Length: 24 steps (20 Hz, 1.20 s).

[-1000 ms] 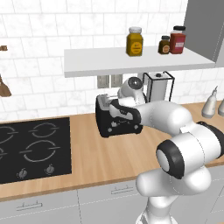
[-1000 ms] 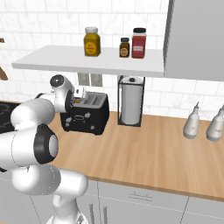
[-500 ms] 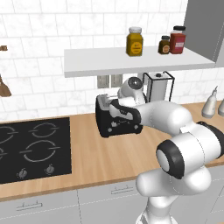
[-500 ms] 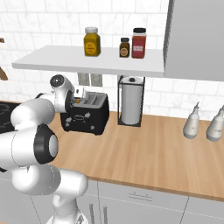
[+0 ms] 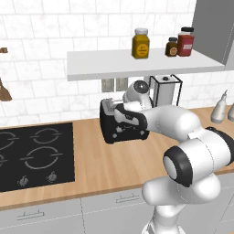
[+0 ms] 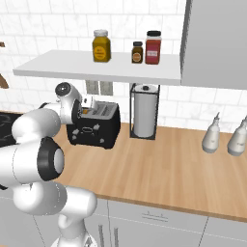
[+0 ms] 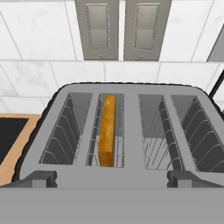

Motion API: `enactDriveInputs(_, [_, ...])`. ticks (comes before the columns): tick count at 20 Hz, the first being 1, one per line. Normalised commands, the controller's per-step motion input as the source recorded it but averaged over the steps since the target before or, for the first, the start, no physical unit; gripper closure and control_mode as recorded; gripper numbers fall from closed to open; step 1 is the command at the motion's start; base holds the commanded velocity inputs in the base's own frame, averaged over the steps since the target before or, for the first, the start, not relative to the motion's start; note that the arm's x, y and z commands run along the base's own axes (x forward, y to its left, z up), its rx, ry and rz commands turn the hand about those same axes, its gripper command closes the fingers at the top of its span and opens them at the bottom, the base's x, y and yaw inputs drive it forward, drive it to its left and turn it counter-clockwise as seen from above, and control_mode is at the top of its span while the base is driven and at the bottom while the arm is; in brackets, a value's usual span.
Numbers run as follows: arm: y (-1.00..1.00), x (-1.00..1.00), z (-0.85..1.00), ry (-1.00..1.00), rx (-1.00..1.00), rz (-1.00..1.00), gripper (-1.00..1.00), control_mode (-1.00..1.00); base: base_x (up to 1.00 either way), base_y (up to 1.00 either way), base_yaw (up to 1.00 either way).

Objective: Start the toaster. Once the lever pops up, take the bread to the plate on the dining counter.

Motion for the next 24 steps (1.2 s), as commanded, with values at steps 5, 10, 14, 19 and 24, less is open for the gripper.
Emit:
enactDriveInputs(5, [0.00, 0.00, 0.00, 0.00, 0.00, 0.00, -1.00, -1.00, 0.00, 0.00, 0.00])
enactDriveInputs(10, [0.00, 0.00, 0.00, 0.00, 0.00, 0.00, -1.00, -1.00, 0.00, 0.00, 0.00])
enactDriveInputs(14, [0.00, 0.00, 0.00, 0.00, 0.00, 0.00, -1.00, -1.00, 0.00, 0.00, 0.00])
enactDriveInputs(19, [0.00, 0.00, 0.00, 0.00, 0.00, 0.00, -1.00, -1.00, 0.00, 0.00, 0.00])
enactDriveInputs(24, [0.00, 0.00, 0.00, 0.00, 0.00, 0.00, -1.00, -1.00, 0.00, 0.00, 0.00])
